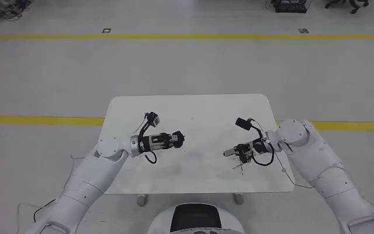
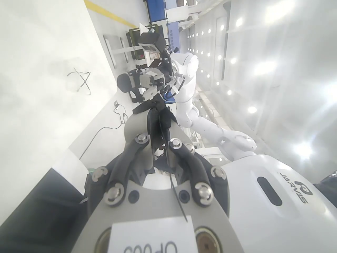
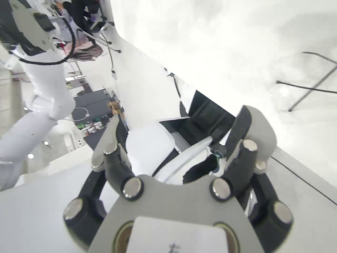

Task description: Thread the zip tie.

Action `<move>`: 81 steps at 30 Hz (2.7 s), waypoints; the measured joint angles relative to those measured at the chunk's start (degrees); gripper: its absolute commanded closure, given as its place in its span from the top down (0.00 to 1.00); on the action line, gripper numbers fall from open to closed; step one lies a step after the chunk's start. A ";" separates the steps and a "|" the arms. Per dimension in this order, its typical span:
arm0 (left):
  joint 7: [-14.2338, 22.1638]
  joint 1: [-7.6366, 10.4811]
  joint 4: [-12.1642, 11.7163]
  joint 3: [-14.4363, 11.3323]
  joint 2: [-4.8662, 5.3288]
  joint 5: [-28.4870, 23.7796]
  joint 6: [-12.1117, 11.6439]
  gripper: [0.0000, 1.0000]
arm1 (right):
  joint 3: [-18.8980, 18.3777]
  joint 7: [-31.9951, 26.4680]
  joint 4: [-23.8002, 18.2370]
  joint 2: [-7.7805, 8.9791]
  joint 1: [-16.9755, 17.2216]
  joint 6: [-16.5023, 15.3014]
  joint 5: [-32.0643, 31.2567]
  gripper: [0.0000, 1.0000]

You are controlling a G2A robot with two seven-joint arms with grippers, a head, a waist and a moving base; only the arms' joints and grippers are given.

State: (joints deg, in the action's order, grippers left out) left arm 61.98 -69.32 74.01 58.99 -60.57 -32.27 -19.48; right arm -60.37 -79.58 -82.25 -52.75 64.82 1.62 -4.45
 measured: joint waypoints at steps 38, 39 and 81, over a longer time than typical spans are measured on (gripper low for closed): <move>0.00 0.00 0.00 0.00 0.00 0.00 0.00 0.00 | 31.79 1.45 -5.24 4.76 -19.05 -21.10 -33.46 1.00; 0.00 0.00 0.00 0.00 0.00 0.00 0.00 0.00 | 33.66 2.36 -6.02 4.91 -19.69 -21.10 -35.14 1.00; 0.00 0.00 0.00 0.00 0.00 0.00 0.00 0.00 | 50.63 32.65 -9.33 14.53 -22.18 -21.10 -49.24 0.43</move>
State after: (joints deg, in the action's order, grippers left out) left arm 61.98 -69.32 74.01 58.99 -60.57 -32.27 -19.48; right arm -9.74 -46.93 -91.58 -38.23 42.64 -19.48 -53.69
